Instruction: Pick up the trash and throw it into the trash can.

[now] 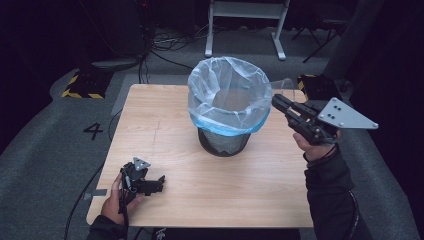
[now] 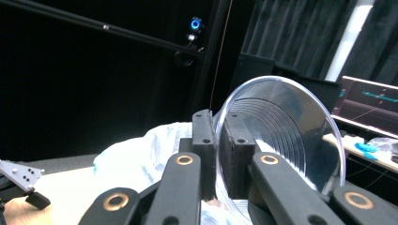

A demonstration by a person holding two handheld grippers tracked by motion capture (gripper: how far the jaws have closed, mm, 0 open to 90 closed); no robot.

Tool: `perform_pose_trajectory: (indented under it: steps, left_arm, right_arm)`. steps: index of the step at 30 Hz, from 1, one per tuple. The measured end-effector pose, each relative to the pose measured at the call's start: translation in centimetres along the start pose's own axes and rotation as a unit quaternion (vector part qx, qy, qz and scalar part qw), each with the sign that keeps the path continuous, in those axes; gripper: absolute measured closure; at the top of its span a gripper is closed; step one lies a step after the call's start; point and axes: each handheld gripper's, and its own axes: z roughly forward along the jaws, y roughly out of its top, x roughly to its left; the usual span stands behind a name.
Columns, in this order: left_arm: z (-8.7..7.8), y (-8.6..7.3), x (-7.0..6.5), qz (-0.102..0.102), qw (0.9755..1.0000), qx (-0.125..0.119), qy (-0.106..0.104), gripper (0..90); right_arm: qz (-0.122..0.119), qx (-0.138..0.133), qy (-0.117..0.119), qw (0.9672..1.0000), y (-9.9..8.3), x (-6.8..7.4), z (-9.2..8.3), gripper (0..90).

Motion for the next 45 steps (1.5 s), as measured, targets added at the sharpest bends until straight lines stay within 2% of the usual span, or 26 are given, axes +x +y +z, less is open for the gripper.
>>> perform_pose_trajectory:
  steps: [7,11,15,20,24,27,33,39,42,43,45]
  left_arm:
    - [0.0,0.0,0.0,0.000,1.0000,0.000,0.000,0.3]
    - [0.0,0.0,0.0,0.000,1.0000,0.000,0.000,0.3]
    - [0.0,0.0,0.0,0.000,1.0000,0.000,0.000,0.3]
    - [0.0,0.0,0.0,0.000,1.0000,0.000,0.000,0.3]
    - [0.0,0.0,0.0,0.000,1.0000,0.000,0.000,0.3]
    - [0.0,0.0,0.0,0.001,1.0000,0.000,0.000,0.3]
    - [0.0,0.0,0.0,0.000,1.0000,0.000,0.000,0.3]
    - [0.0,0.0,0.0,0.000,1.0000,0.000,0.000,0.3]
    - [0.0,0.0,0.0,0.000,1.0000,0.000,0.000,0.3]
    - [0.0,0.0,0.0,0.000,1.0000,0.000,0.000,0.2]
    - [0.0,0.0,0.0,0.000,1.0000,0.000,0.000,0.3]
  right_arm:
    - [-0.005,0.031,0.021,0.9993,-0.4,1.4,3.6,85.2]
    - [-0.006,0.043,0.023,0.9988,-0.7,1.7,4.6,85.0]
    - [0.003,0.059,0.025,0.9979,-1.5,1.7,5.8,84.6]
    - [0.007,0.071,0.026,0.9971,-2.0,1.7,6.4,84.0]
    - [0.007,0.076,0.021,0.9969,-2.3,1.6,6.5,82.2]
    - [-0.001,0.083,0.012,0.9964,-2.6,1.5,6.4,75.8]
    - [0.012,0.084,0.013,0.9963,-3.2,1.1,6.1,69.8]
    - [0.012,0.075,0.013,0.9970,-3.4,1.1,4.8,63.7]
    - [0.018,0.072,0.009,0.9972,-3.5,1.0,4.0,57.6]
    - [0.019,0.068,0.010,0.9975,-3.6,0.8,3.2,50.6]
    - [0.019,0.067,0.004,0.9976,-3.6,0.8,3.0,48.6]
